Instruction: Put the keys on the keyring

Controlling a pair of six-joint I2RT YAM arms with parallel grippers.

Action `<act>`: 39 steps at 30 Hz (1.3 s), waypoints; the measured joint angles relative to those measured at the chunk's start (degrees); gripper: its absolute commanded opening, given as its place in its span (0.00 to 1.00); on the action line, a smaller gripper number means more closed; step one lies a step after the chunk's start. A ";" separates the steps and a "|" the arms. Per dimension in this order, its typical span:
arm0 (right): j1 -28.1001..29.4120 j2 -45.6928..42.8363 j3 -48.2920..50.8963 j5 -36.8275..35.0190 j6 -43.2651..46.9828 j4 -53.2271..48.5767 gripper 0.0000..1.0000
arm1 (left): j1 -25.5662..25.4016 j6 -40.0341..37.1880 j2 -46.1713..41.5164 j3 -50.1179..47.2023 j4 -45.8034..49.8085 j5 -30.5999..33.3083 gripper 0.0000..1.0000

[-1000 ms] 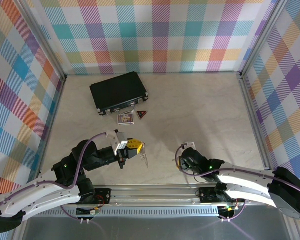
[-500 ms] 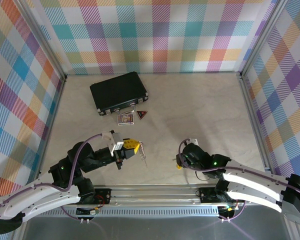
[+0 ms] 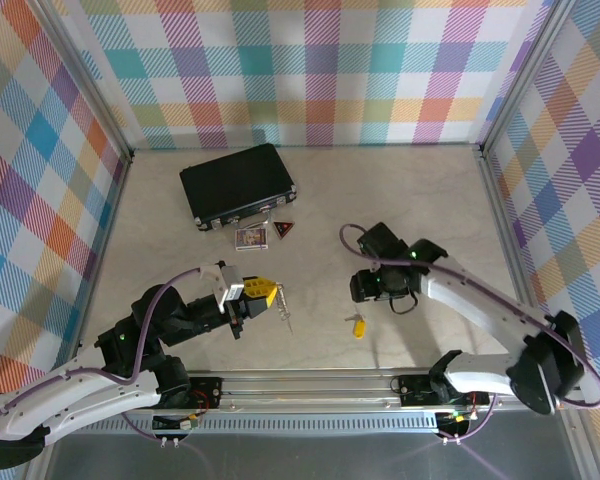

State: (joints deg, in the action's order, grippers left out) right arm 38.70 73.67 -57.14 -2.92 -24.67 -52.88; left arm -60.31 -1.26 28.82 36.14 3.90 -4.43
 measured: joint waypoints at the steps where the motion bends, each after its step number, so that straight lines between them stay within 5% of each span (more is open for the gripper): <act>1: -0.81 1.84 -1.25 1.55 1.51 -0.81 0.58 | 0.00 0.00 -0.04 0.00 0.00 0.00 0.00; 19: -6.27 27.06 -5.18 15.89 13.29 -2.29 0.46 | 0.00 0.02 0.35 -1.36 -1.18 -0.22 0.00; 39: -6.49 30.75 -5.66 15.67 16.76 -3.72 0.28 | 0.00 0.00 1.07 -1.51 -1.33 -0.63 0.00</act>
State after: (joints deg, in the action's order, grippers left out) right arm 32.21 104.42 -62.81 12.75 -7.90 -56.60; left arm -60.31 -1.26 29.89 34.63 2.57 -5.06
